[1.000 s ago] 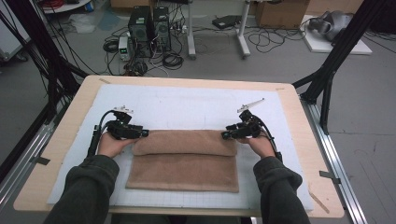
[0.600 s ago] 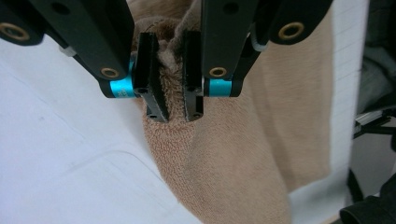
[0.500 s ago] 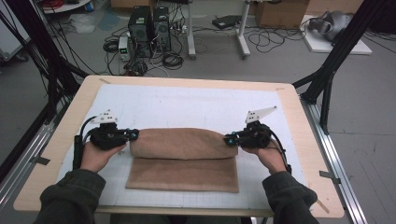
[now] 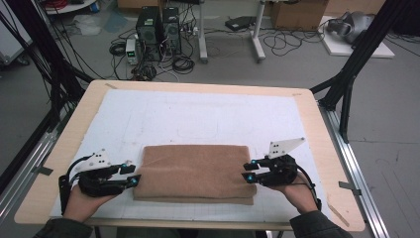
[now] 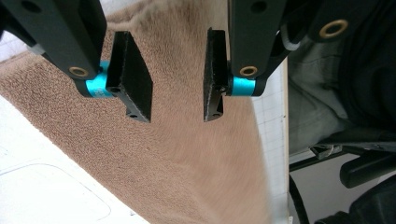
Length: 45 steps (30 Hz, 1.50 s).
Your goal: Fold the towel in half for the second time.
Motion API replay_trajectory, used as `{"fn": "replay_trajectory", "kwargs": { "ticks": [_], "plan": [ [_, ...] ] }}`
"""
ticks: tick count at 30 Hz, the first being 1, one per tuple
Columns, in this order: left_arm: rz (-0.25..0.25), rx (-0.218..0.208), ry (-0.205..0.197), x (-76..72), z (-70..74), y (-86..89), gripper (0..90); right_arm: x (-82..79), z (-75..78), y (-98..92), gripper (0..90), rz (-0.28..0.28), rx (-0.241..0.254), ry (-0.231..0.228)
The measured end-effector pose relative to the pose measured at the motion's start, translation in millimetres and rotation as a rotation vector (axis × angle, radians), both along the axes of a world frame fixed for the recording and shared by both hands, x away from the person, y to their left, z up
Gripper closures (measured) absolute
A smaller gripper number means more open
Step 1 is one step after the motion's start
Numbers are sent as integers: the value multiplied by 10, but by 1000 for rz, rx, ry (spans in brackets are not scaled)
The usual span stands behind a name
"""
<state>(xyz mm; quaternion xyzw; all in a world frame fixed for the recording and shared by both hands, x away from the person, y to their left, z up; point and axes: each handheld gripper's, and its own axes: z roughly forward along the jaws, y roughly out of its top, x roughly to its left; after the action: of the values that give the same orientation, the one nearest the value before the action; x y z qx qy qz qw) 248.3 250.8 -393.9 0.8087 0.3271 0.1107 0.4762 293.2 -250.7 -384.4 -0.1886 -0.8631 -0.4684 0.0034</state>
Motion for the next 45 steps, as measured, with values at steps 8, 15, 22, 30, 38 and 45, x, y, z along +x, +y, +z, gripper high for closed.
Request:
{"fn": "replay_trajectory", "kwargs": {
  "ticks": [8,15,22,30,38,45],
  "plan": [
    [8,69,33,182,-213,-160,590,35,-272,156,609,12,-69,0],
    [18,150,41,257,-439,-302,807,-78,-490,193,635,50,-125,14],
    [102,108,-48,285,-223,-259,859,-121,-378,173,836,64,-75,-10],
    [78,149,18,317,-314,-252,768,-123,-453,231,685,77,-93,31],
    [115,73,-2,493,-160,-145,591,187,-242,129,523,-92,-89,-68],
    [166,144,10,955,-266,-302,532,623,-339,126,434,-247,-137,-78]
  ]
}}
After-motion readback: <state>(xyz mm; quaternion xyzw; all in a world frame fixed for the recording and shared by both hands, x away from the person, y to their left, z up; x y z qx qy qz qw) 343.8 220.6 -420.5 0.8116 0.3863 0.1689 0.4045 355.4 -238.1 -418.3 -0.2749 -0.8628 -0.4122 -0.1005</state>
